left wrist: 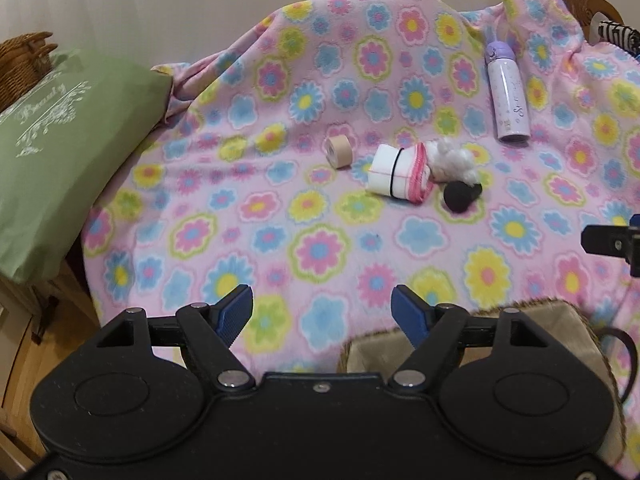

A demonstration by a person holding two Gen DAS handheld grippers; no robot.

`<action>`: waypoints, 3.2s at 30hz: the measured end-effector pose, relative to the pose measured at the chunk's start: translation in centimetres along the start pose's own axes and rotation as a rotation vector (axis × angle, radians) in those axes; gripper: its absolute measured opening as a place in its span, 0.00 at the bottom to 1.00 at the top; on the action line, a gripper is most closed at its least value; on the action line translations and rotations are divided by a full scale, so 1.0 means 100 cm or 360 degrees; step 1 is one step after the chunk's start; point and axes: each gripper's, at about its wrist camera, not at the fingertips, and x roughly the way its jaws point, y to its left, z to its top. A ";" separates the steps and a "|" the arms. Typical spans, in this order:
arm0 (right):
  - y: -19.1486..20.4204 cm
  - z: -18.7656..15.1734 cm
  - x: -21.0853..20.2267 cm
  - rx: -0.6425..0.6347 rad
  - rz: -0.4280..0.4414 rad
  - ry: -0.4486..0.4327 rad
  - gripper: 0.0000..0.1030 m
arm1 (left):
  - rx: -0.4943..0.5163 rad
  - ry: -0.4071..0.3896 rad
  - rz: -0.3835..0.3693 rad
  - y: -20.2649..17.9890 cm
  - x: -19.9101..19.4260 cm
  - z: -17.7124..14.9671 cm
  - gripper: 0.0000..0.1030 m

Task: Organize soft objects
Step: 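Lift both tools out of the basket and move toward the remaining items, then close the left tool on the white-and-pink cloth bundle while the right tool grips the black sponge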

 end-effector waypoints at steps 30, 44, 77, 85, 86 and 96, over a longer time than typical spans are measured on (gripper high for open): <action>0.015 0.042 0.168 -0.0328 0.0148 0.0012 0.78 | -0.0066 0.0036 -0.0113 0.000 0.129 0.036 0.71; 0.011 0.049 0.224 -0.0317 0.0192 0.0116 0.55 | -0.0061 -0.0091 -0.0241 0.004 0.149 0.053 0.80; -0.028 0.042 0.232 -0.0255 0.0017 -0.0014 0.68 | 0.0091 0.0048 -0.0478 -0.061 0.242 0.088 0.97; -0.025 0.043 0.236 -0.0273 0.0035 0.0019 0.79 | 0.0099 0.0050 -0.0482 -0.064 0.243 0.088 0.98; -0.024 0.043 0.237 -0.0279 0.0038 0.0027 0.82 | 0.0097 0.0050 -0.0485 -0.063 0.243 0.088 0.98; -0.025 0.045 0.240 -0.0264 0.0054 0.0033 0.83 | 0.0096 0.0045 -0.0481 -0.064 0.244 0.089 0.98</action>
